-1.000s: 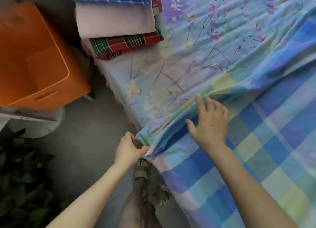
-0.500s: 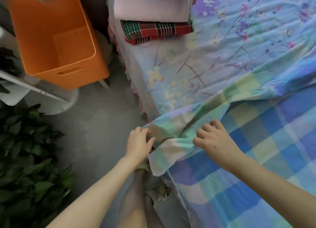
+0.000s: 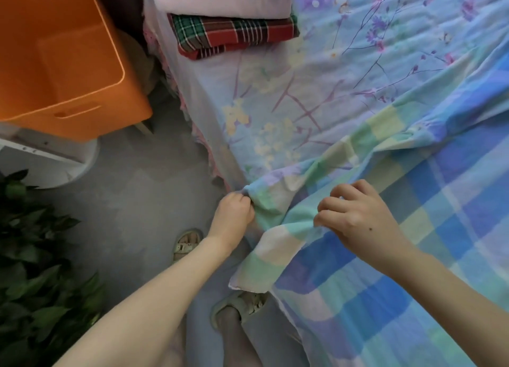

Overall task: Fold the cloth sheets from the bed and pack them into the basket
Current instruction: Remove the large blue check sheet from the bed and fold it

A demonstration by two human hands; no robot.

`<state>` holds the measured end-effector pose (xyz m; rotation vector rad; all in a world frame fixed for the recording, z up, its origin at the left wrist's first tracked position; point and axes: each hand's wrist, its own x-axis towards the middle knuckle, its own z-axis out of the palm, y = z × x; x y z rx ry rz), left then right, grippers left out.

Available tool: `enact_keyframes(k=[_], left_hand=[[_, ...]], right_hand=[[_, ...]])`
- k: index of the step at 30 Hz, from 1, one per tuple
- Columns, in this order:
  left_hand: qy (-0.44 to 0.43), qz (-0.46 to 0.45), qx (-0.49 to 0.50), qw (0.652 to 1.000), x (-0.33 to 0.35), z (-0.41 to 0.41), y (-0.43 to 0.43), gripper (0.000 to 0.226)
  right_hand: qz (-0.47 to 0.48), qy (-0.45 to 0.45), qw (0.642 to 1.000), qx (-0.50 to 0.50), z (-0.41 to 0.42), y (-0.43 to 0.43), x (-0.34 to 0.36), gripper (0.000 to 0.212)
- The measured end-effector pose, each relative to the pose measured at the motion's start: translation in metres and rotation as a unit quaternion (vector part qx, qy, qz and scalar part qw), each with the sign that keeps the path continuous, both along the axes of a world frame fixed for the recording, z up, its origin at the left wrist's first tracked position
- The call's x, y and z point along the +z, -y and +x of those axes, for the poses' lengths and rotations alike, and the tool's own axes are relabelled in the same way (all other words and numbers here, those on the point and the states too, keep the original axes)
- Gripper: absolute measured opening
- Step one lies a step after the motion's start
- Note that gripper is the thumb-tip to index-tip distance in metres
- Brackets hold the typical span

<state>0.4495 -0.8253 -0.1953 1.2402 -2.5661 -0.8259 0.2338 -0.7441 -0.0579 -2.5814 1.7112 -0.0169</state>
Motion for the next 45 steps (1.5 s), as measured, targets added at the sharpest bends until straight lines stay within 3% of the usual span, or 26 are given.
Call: enact_keyframes(k=[4,10,14,16,18,20,23,29,33,35,40,42,45], left_hand=[[-0.040,-0.069,-0.062,0.995,0.013,0.037,0.009,0.023],[0.023,0.069,0.107,0.992,0.015,0.069,0.065,0.023],[0.036,0.113,-0.048,0.992,0.004,0.051,0.079,0.028],[0.043,0.136,-0.111,0.984,-0.005,0.037,0.068,0.043],[0.029,0.153,-0.086,0.984,-0.013,0.024,0.057,0.043],[-0.022,0.150,-0.034,0.988,-0.017,0.017,0.054,0.028],[-0.061,0.131,-0.062,0.987,-0.019,0.018,0.056,0.014],[-0.112,0.101,-0.180,0.972,0.018,0.043,0.068,0.044],[-0.171,0.172,-0.017,0.970,0.038,0.056,0.105,0.042],[-0.147,0.196,0.038,0.969,0.029,0.053,0.125,0.038],[-0.089,0.285,-0.038,0.954,0.003,0.028,0.083,0.022],[-0.070,0.278,-0.039,0.957,-0.011,0.020,0.063,0.028],[-0.081,0.259,-0.005,0.963,-0.023,0.012,0.059,0.018]], right_hand=[[0.014,0.002,1.000,0.000,0.006,0.010,0.008,0.029],[0.041,0.021,0.998,-0.049,0.017,0.043,0.004,0.025],[0.111,0.090,0.986,-0.084,0.028,0.074,-0.015,0.016],[0.161,0.102,0.976,-0.103,0.031,0.083,-0.020,0.017],[0.221,0.098,0.963,-0.120,0.031,0.090,-0.020,0.016],[0.276,0.075,0.949,-0.131,0.032,0.097,-0.019,0.017],[0.291,0.055,0.948,-0.117,0.031,0.100,-0.018,0.017],[0.254,0.062,0.961,-0.090,0.019,0.097,-0.010,0.013],[0.246,0.059,0.966,-0.047,0.013,0.106,-0.006,0.010],[0.258,0.056,0.964,-0.044,0.017,0.110,-0.010,0.009],[0.326,0.012,0.942,-0.076,0.033,0.124,-0.028,0.017],[0.335,0.008,0.937,-0.096,0.037,0.129,-0.035,0.017],[0.340,0.023,0.933,-0.115,0.042,0.137,-0.039,0.015]])
